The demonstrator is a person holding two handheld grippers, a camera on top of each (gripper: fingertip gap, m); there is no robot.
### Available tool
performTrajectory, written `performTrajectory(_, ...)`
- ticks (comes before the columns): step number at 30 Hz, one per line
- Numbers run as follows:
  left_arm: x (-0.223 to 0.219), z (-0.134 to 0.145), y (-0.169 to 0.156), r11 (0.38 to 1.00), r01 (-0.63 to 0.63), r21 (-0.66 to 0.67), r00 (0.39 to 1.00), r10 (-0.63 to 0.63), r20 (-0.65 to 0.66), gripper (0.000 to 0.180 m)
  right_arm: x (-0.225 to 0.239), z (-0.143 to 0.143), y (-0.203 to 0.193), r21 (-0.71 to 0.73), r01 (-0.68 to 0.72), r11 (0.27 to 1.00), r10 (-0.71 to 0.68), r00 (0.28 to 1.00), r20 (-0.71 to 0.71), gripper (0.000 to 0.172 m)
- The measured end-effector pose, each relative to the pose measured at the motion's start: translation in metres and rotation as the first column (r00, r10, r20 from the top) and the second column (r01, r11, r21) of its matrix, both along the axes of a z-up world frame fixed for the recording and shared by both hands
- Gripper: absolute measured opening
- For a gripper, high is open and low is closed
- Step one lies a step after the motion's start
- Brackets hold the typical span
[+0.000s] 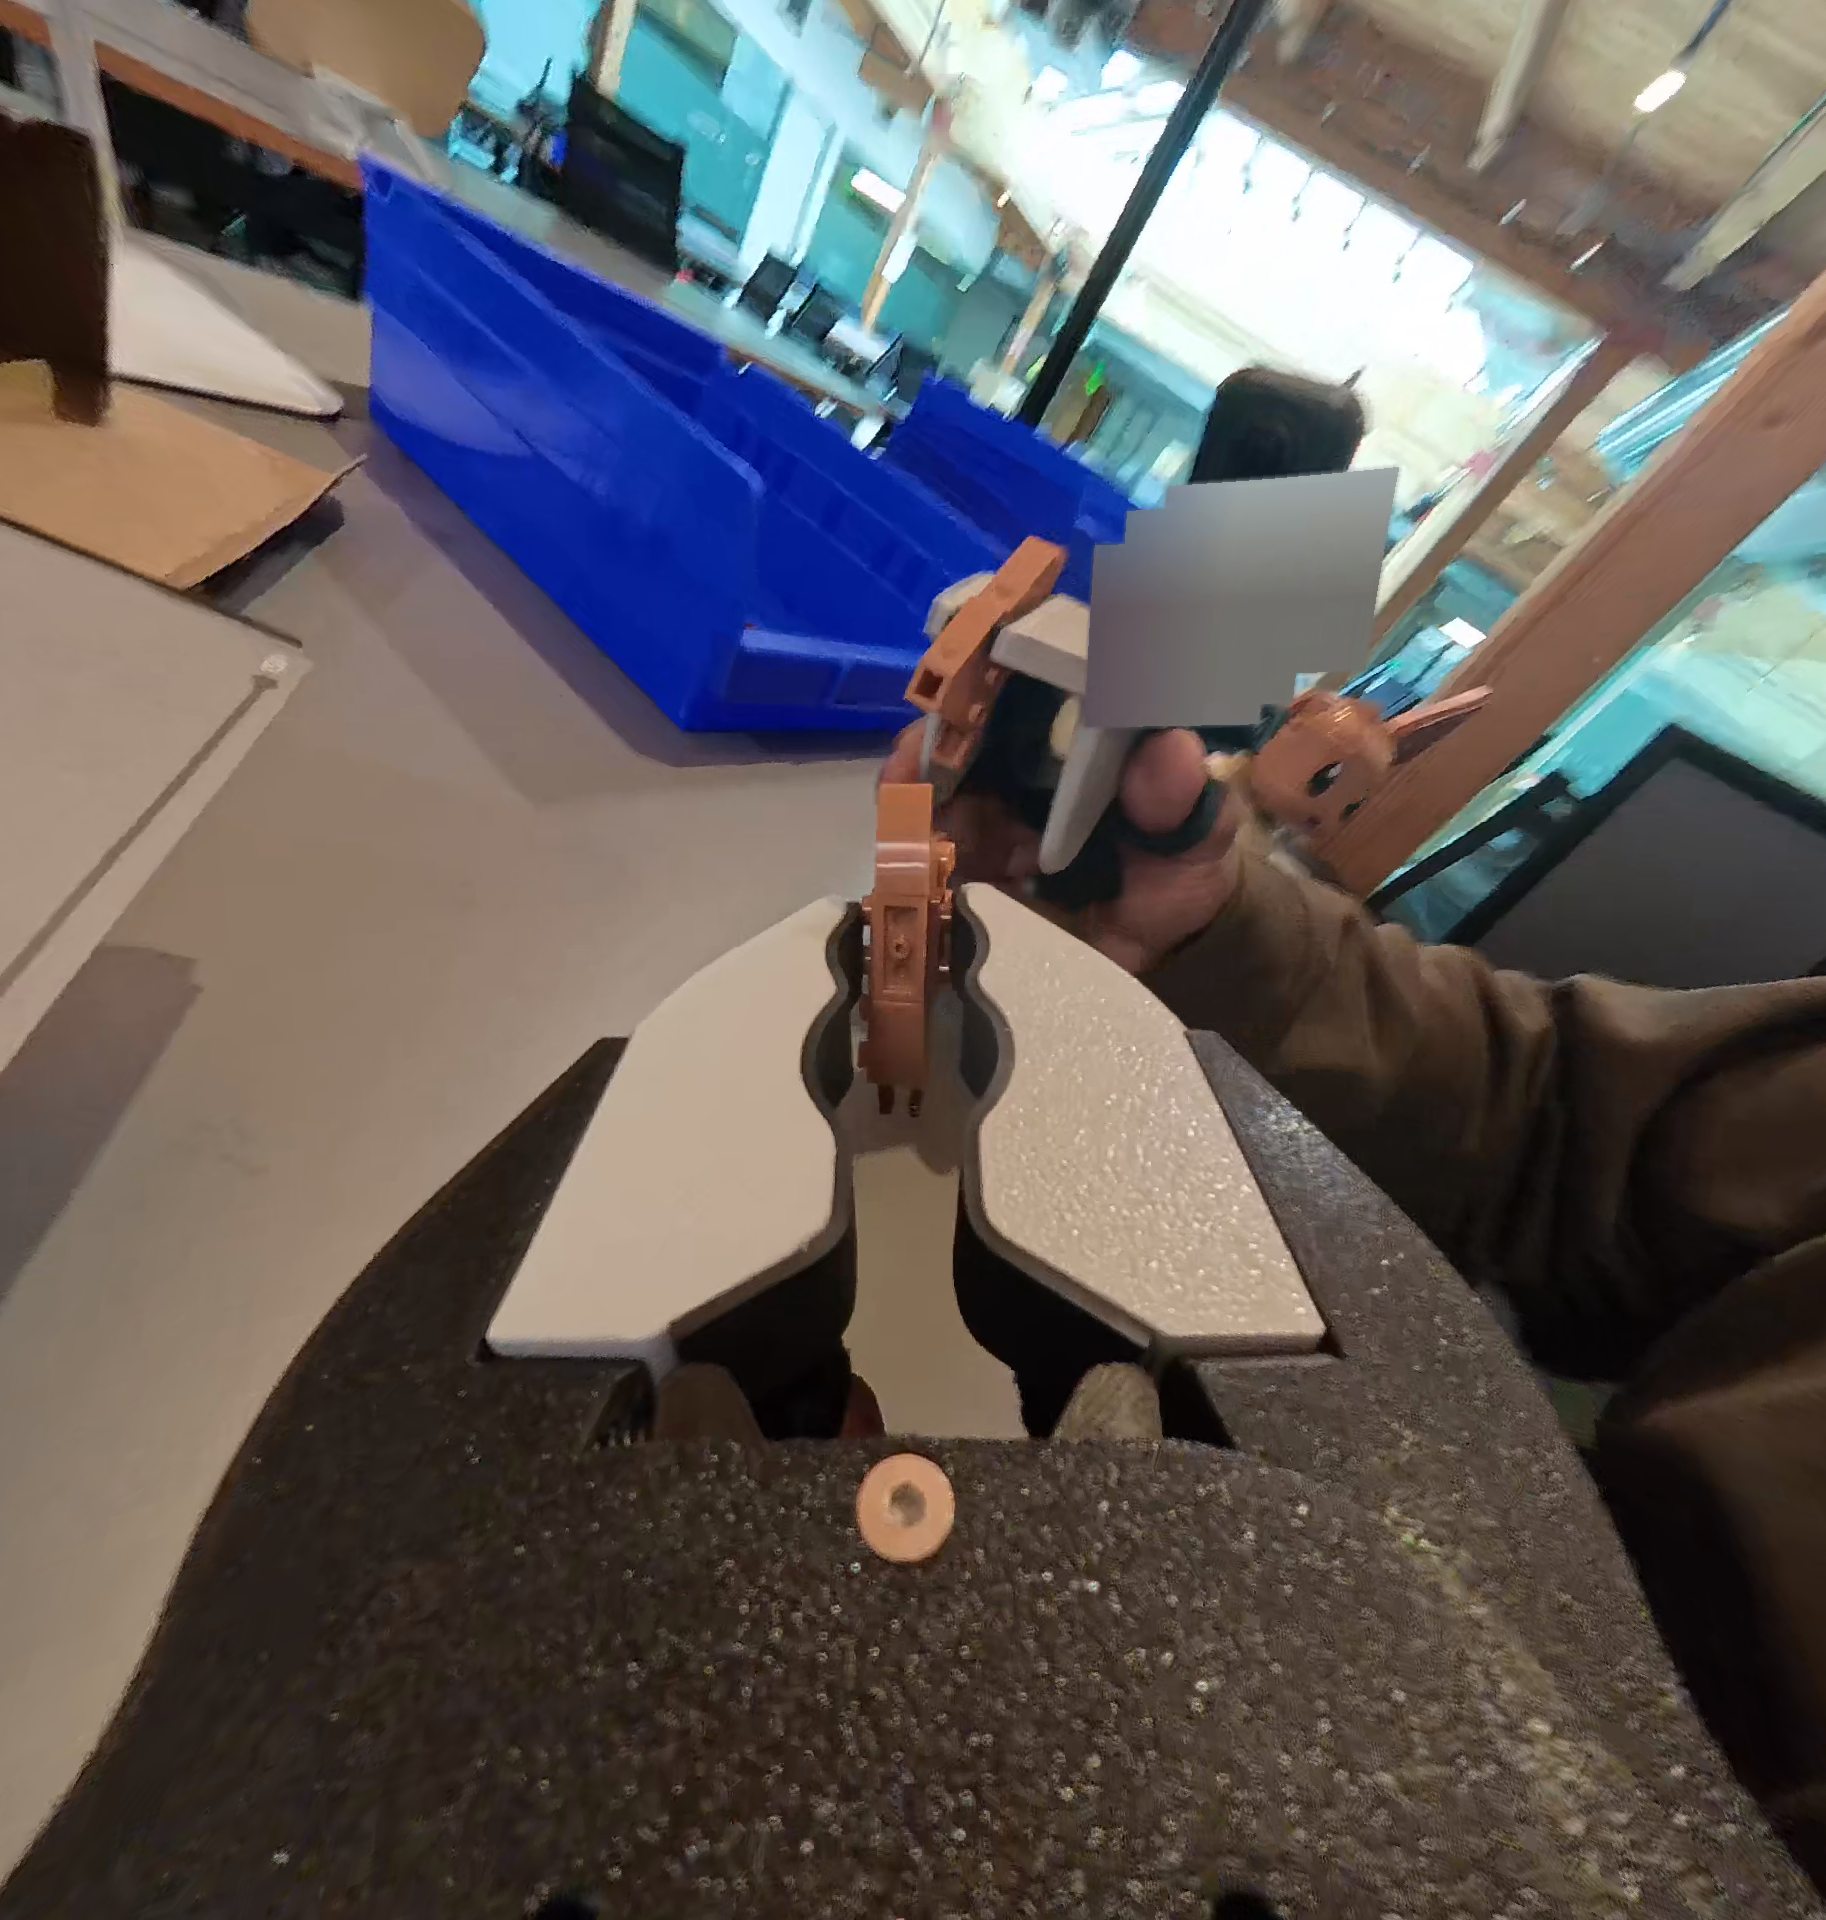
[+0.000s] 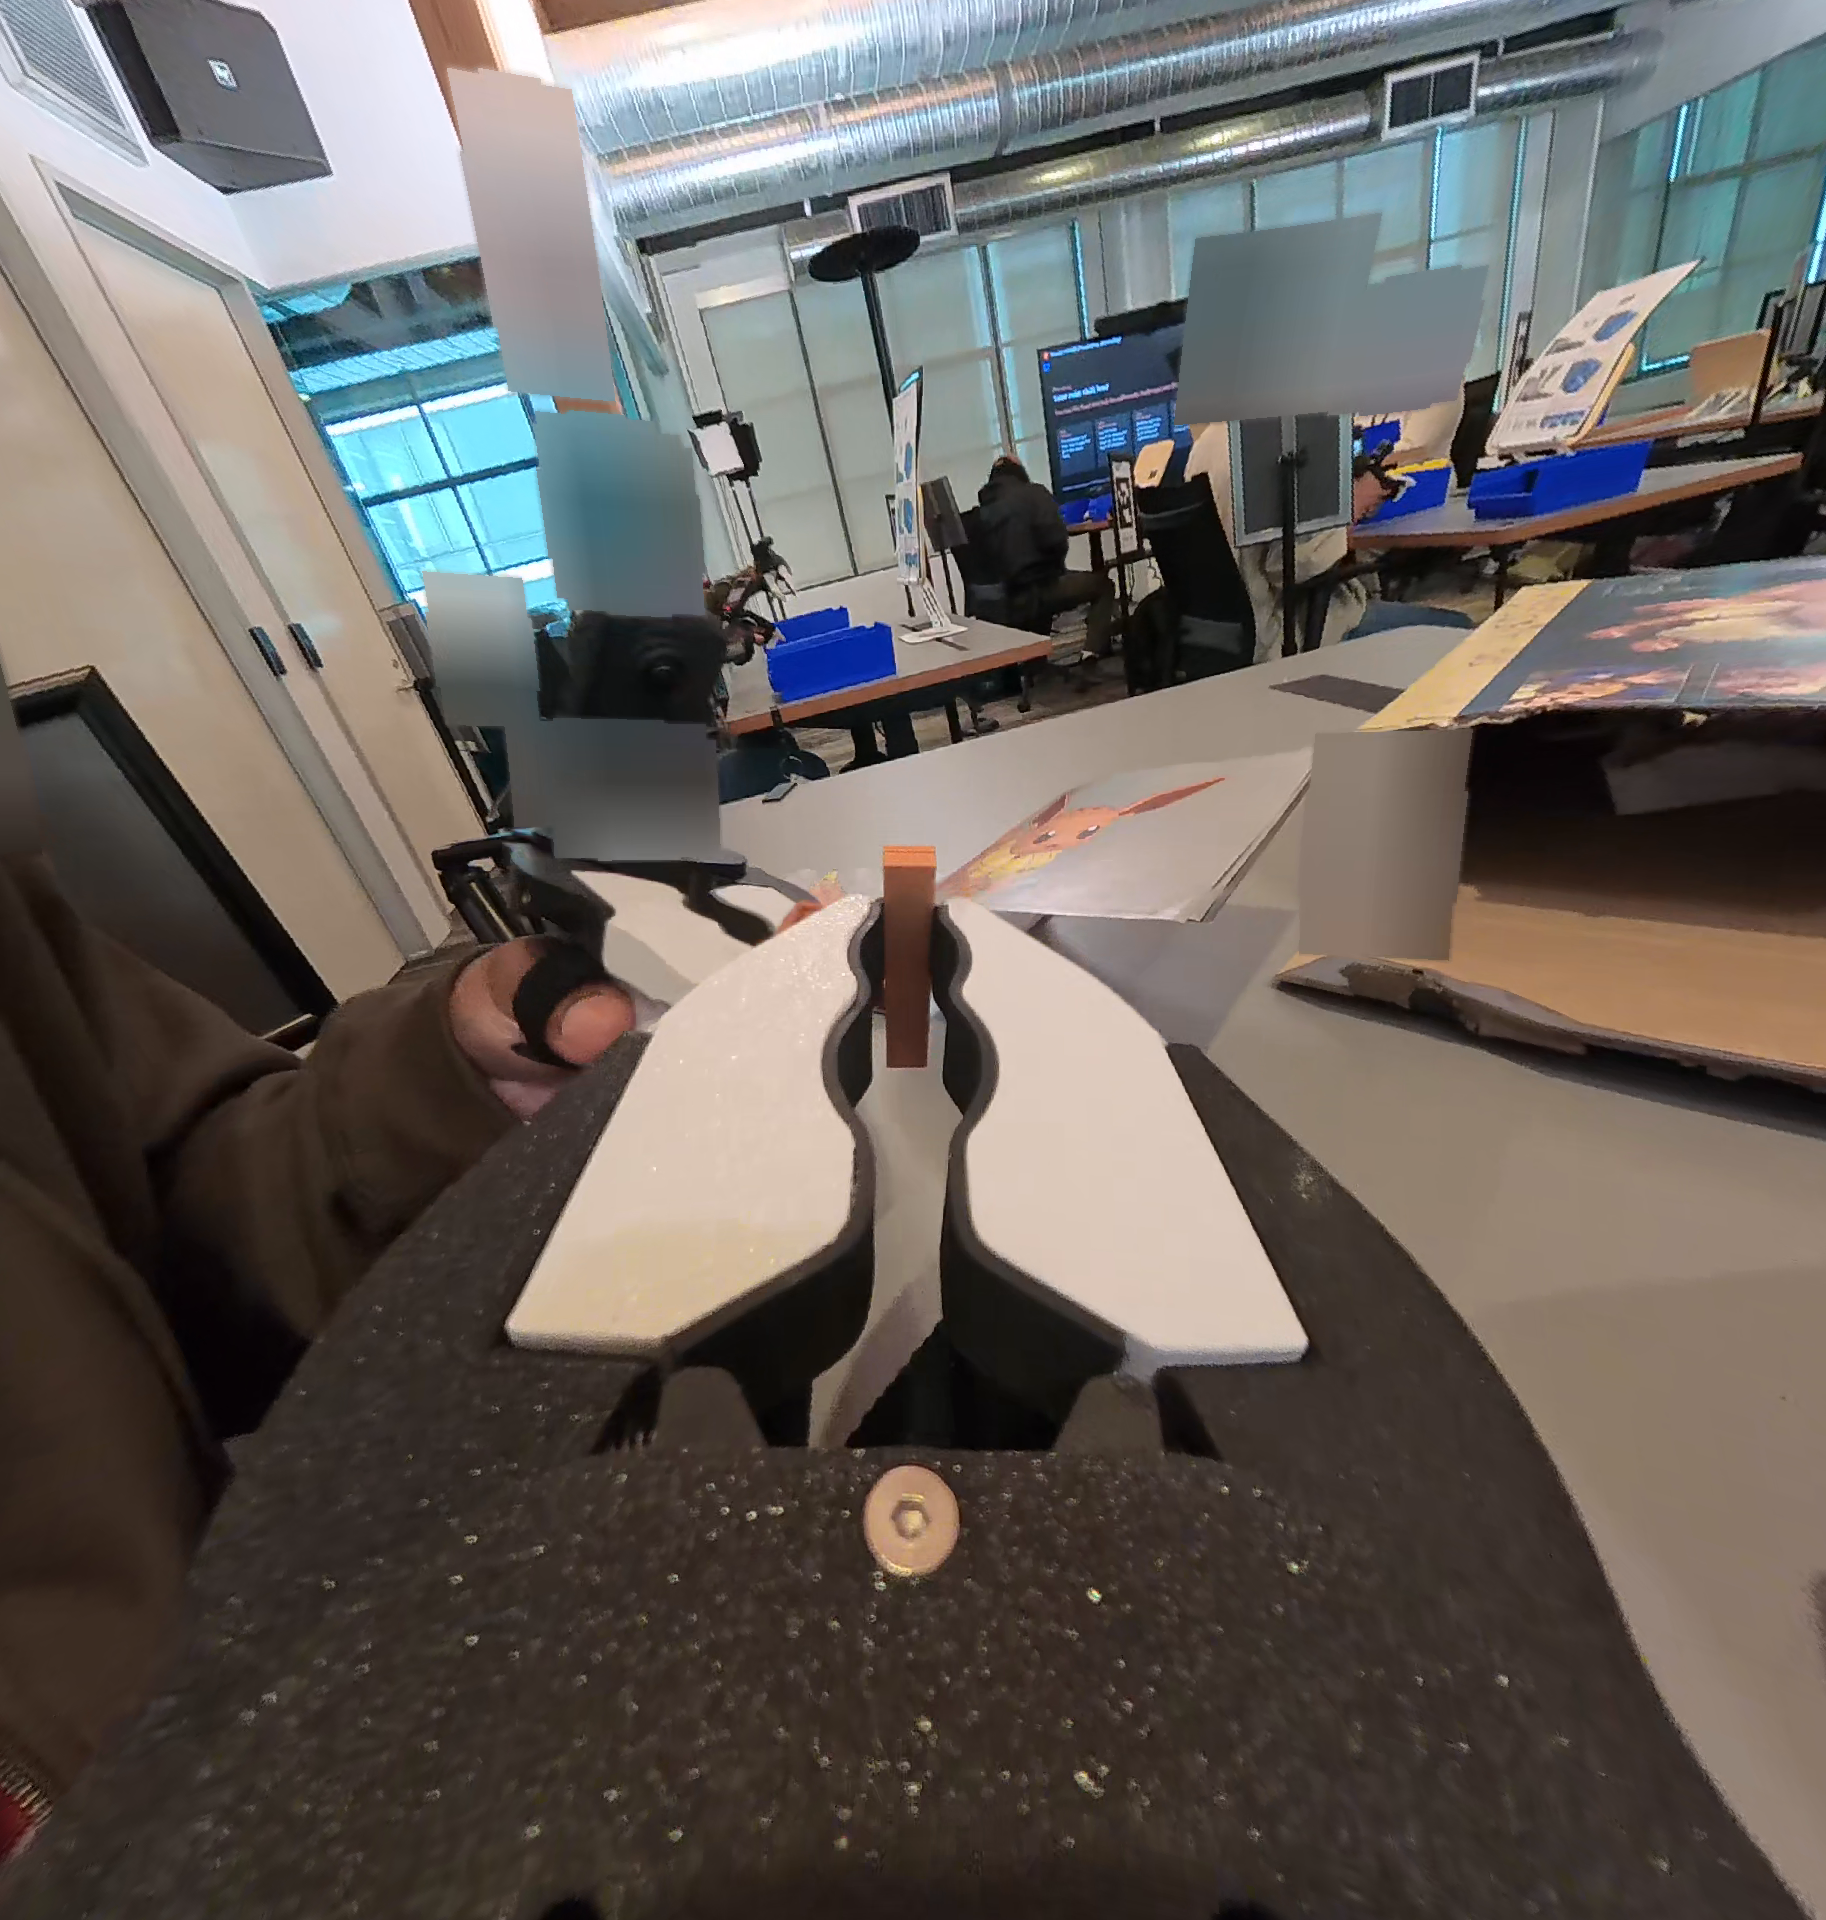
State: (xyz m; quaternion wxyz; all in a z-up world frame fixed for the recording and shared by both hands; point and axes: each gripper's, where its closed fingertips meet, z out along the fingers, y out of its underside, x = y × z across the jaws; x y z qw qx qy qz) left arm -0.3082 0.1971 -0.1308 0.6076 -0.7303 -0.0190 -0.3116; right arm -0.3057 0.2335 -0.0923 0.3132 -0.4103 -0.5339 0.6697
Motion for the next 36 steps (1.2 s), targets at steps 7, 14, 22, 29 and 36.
performTrajectory(7, 0.008, -0.048, 0.007, 0.957, -0.066, -0.281, 0.964, -0.012, -0.267, 0.017, -0.008, -0.021, -0.005, 0.117, 0.027, 0.993, -0.037, 0.995, 0.089, 0.007)
performTrajectory(14, 0.002, -0.051, 0.009, 0.949, -0.097, -0.301, 0.968, 0.019, -0.251, 0.040, -0.013, -0.039, -0.008, 0.139, 0.007, 0.990, -0.034, 0.980, 0.194, 0.007)
performTrajectory(22, 0.014, -0.015, 0.002, 0.998, 0.041, -0.050, 0.971, -0.051, -0.235, 0.035, -0.001, -0.041, -0.037, 0.013, -0.227, 0.974, 0.216, 0.942, 0.257, 0.008)
performTrajectory(29, 0.037, -0.011, -0.006, 0.986, 0.164, -0.004, 0.945, -0.159, -0.285, 0.023, 0.016, -0.034, -0.059, -0.095, -0.415, 0.905, 0.426, 0.873, 0.239, 0.007)
performTrajectory(36, 0.035, -0.011, -0.007, 0.985, 0.172, -0.029, 0.964, -0.174, -0.199, 0.010, 0.014, -0.031, -0.054, -0.124, -0.391, 0.912, 0.410, 0.887, 0.214, 0.016)
